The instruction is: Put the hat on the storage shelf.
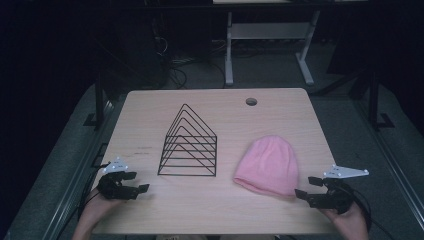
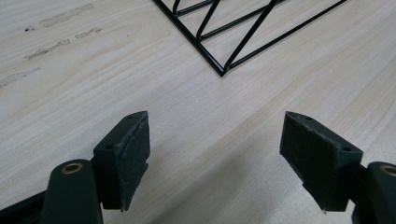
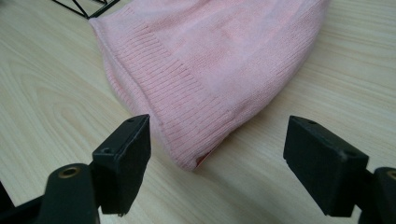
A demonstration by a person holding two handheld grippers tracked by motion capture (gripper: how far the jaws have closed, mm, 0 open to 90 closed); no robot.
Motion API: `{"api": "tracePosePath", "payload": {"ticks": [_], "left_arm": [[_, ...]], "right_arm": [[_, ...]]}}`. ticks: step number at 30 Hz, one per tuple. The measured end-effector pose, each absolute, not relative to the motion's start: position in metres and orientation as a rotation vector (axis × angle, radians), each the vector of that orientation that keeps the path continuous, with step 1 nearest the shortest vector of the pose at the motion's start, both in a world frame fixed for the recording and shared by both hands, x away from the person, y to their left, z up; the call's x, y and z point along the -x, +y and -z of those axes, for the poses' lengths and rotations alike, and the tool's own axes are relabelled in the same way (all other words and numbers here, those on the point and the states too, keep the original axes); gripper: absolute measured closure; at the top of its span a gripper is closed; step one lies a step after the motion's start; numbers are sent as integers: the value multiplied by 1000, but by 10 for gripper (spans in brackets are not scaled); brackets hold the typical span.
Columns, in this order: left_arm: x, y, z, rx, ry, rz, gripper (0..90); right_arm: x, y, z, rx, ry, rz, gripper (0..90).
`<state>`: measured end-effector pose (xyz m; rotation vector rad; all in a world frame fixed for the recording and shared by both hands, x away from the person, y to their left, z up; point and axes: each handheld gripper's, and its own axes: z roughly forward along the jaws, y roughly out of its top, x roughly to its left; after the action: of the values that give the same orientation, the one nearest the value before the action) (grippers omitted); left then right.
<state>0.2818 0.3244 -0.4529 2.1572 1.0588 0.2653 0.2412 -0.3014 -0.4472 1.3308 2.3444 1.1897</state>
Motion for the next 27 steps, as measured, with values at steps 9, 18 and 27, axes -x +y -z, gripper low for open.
{"api": "tracePosePath", "payload": {"ticks": [9, 18, 27], "left_arm": [[-281, 324, 454, -2174, 1047, -265, 245], [-279, 325, 451, -2165, 1054, -277, 245], [-279, 326, 449, -2158, 1053, -286, 244]], "right_arm": [[-242, -300, 445, -1325, 2351, -1191, 227], [-247, -291, 437, -1297, 2372, -1183, 219], [-260, -284, 423, -1274, 2408, -1179, 209]]}}
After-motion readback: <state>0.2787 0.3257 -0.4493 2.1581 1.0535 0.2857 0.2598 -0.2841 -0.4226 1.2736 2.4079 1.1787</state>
